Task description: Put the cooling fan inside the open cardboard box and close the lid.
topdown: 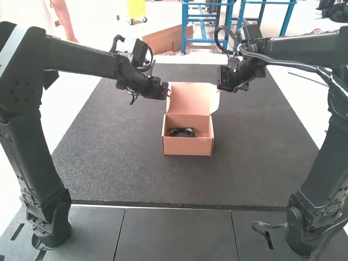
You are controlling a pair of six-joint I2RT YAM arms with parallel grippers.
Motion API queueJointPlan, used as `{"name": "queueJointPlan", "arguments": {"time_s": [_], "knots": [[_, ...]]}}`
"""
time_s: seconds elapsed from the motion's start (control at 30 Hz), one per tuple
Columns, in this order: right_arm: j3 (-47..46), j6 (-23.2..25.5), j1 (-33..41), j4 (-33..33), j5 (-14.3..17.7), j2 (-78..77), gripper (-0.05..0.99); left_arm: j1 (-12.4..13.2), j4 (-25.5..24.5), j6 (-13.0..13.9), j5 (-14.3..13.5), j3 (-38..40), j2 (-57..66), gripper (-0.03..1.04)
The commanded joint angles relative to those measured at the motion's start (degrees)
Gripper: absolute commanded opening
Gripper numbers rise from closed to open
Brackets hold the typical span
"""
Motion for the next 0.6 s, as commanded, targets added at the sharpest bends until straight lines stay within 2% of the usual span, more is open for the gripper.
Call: {"name": "queueJointPlan", "arguments": {"time_s": [0.0, 0.17, 0.57], "knots": [[-1.7, -0.6, 1.5, -0.9, -0.7, -1.8, -0.01, -0.2, -0.5, -0.3, 0.4, 1.6, -2.3, 0.97], [-2.9, -0.5, 2.6, -0.9, -1.8, -3.0, -0.01, -0.1, -1.4, -0.3, 0.4, 1.0, -3.4, 0.97], [-6.8, -0.3, 3.2, -1.3, -1.8, -5.3, -0.01, -0.3, -2.4, -0.8, 0.5, -2.2, -6.2, 0.97]]}}
